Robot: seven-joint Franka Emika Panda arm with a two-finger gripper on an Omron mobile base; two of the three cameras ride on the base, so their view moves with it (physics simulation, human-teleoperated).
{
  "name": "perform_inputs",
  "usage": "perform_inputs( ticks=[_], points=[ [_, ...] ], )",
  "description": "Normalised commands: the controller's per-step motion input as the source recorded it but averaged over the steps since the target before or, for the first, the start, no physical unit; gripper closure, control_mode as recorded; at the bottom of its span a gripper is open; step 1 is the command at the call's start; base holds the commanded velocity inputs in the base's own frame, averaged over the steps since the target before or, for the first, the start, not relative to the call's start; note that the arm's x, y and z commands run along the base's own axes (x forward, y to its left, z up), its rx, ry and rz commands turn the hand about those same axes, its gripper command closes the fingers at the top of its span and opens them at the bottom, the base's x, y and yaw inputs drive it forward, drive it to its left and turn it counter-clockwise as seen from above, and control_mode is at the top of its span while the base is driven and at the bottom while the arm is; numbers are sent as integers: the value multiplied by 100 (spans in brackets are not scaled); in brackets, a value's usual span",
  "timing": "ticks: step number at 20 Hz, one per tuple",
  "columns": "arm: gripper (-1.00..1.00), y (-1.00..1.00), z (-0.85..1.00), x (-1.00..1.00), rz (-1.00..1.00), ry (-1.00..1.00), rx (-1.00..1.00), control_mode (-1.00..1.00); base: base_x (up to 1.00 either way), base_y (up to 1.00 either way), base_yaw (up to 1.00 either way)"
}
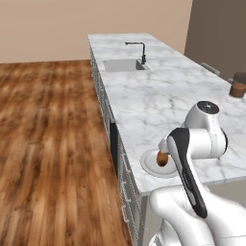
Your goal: Pick the potato from the counter and place it in the microwave. Then turn on the microwave.
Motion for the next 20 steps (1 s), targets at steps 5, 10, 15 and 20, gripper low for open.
perform_inputs(
  ticks=[5,10,15,20],
  points=[
    [-100,-4,-17,21,-6,0,0,-100,0,0,0],
    [-100,-3,-19,21,-7,0,0,-100,0,0,0],
    [-100,0,-25,22,-6,0,0,-100,0,0,0],
    [-100,-2,-27,31,-4,0,0,-100,0,0,0]
  ],
)
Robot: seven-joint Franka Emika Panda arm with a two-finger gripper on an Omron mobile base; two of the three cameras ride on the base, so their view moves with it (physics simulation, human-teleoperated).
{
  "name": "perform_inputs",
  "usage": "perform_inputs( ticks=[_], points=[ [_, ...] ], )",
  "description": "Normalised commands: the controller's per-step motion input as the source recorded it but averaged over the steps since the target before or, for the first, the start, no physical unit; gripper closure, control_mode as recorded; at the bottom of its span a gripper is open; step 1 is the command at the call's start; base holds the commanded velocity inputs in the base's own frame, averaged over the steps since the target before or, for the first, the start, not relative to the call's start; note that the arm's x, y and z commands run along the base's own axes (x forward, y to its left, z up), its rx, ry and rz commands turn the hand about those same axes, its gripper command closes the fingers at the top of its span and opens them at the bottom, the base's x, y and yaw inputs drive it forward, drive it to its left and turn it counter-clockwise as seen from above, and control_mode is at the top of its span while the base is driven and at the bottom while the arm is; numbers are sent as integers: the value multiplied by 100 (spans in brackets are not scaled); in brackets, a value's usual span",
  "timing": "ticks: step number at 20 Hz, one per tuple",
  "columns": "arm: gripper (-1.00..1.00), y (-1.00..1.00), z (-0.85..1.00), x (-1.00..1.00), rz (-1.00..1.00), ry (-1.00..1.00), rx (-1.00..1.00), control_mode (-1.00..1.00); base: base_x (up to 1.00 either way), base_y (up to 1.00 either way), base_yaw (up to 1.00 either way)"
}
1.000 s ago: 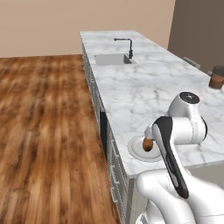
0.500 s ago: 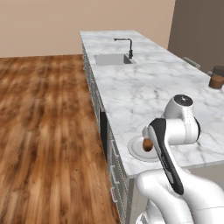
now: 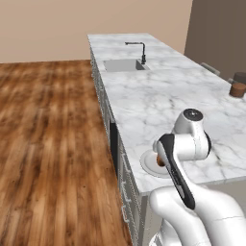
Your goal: Pick the potato from the counter and place it in the microwave. Then turn on the microwave.
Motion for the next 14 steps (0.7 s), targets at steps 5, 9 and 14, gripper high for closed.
perform_inputs(
  ticks=[5,9,14],
  points=[
    [-100,-1,-29,37,-1,0,0,-100,0,0,0],
    [-100,0,-28,41,0,0,0,-100,0,0,0],
    [-100,-2,-22,39,0,0,0,-100,0,0,0]
  ],
)
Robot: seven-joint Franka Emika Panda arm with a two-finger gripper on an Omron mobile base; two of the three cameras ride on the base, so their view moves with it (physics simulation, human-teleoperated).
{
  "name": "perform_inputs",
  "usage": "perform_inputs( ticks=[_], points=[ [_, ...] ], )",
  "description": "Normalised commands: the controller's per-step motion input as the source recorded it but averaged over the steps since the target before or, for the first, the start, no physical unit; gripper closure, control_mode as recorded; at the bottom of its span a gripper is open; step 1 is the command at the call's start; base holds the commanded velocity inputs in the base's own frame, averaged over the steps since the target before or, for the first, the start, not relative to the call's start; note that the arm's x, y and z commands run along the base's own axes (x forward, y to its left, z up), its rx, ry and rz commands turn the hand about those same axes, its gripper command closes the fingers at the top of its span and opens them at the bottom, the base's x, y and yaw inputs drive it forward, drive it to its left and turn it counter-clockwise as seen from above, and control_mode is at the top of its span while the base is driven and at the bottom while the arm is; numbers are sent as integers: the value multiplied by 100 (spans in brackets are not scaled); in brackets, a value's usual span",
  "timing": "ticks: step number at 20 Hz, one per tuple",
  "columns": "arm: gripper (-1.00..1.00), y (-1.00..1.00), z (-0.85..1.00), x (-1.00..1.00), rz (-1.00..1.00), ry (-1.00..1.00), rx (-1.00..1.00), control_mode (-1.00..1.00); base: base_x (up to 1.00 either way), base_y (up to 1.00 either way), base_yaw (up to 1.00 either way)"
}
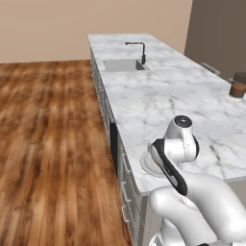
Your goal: Pick the potato from the counter and place it in the microwave. Then turn on the microwave.
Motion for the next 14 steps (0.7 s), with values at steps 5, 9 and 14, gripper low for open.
perform_inputs(
  ticks=[5,9,14],
  points=[
    [-100,-10,-14,30,0,0,0,-100,0,0,0],
    [-100,-8,-17,22,0,1,0,-100,0,0,0],
    [-100,-2,-25,16,0,2,0,-100,0,0,0]
  ],
)
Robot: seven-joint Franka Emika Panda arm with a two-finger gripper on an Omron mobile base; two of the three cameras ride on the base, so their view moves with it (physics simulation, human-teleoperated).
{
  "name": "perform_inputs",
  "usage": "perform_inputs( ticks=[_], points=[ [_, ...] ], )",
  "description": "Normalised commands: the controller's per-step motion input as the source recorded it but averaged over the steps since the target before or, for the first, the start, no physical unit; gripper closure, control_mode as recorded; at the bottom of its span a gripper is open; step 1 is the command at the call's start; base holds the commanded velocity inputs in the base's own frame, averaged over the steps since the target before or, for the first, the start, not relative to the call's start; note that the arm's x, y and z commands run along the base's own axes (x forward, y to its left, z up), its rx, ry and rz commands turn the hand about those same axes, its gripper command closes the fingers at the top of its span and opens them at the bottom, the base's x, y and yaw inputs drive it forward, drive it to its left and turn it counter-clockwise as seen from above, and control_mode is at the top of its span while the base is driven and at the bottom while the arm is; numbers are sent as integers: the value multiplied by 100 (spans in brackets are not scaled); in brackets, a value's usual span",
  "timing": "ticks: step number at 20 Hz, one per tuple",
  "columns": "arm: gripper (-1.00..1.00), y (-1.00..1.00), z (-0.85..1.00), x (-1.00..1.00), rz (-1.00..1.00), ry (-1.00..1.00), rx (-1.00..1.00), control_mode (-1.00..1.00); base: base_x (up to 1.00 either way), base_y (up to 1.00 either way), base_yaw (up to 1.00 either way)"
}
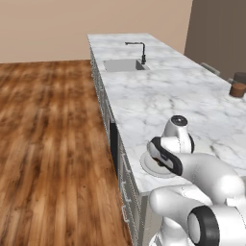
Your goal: Pick the potato from the counter and place it in the microwave. Then turn on the microwave.
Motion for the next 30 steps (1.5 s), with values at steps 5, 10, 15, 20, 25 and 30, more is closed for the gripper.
perform_inputs(
  ticks=[5,10,15,20,25,30],
  points=[
    [-100,0,-27,15,0,2,0,-100,0,0,0],
    [-100,0,-23,17,0,3,0,-100,0,0,0],
    [-100,0,-21,11,0,3,0,-100,0,0,0],
    [-100,0,-25,10,0,4,0,-100,0,0,0],
    [100,0,-15,4,0,7,0,-100,0,0,0],
    [100,0,0,0,0,2,0,-100,0,0,0]
  ],
)
